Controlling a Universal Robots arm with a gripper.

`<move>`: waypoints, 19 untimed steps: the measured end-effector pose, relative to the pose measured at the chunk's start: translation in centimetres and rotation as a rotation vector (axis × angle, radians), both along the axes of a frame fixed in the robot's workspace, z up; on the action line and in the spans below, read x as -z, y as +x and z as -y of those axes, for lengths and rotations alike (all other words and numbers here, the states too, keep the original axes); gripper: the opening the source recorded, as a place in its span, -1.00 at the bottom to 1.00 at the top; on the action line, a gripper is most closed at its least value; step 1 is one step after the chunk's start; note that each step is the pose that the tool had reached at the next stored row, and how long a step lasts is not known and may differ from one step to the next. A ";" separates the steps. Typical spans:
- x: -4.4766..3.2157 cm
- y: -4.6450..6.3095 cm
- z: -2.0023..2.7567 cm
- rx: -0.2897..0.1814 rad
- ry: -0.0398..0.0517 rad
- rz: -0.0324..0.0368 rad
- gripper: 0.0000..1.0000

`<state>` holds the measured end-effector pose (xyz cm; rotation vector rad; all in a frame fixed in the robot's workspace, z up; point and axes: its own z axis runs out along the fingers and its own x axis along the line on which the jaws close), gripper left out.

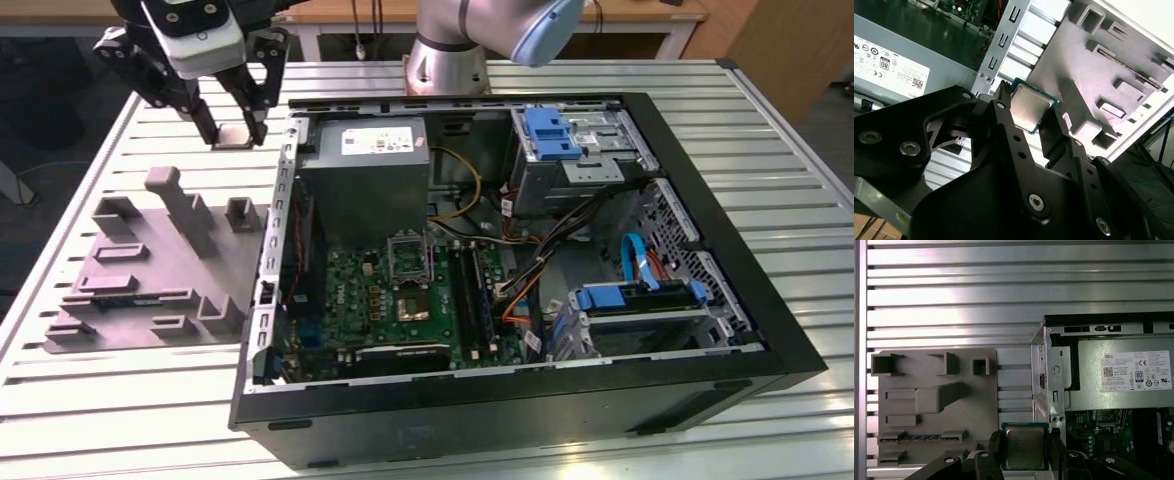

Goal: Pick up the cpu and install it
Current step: 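Pick up the cpu and move it towards the insertion slot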

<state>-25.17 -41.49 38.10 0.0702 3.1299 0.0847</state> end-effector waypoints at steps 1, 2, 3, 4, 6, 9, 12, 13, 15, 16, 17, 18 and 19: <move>0.00 0.1 0.00 0.000 0.0000 0.0000 -0.06; 0.00 0.2 0.00 0.000 0.0000 0.0000 -0.06; 0.00 0.3 0.00 0.000 -0.0001 0.0000 -0.06; 0.00 0.4 0.00 0.000 0.0000 0.0000 -0.06; -0.01 0.5 0.00 0.000 -0.0001 -0.0001 -0.06; 0.00 0.7 0.00 0.000 0.0000 0.0000 -0.06; 0.00 0.9 0.00 0.000 0.0000 0.0000 -0.06; 0.00 0.9 0.00 0.000 0.0000 0.0001 -0.06; 0.00 1.1 0.00 0.000 0.0000 0.0000 -0.06; 0.00 1.1 0.00 0.000 0.0000 0.0000 -0.06; 0.00 1.2 0.00 0.000 0.0000 0.0000 -0.06; 0.00 1.2 0.00 0.000 -0.0001 0.0000 -0.06; 0.00 1.3 0.00 0.000 0.0000 0.0000 -0.06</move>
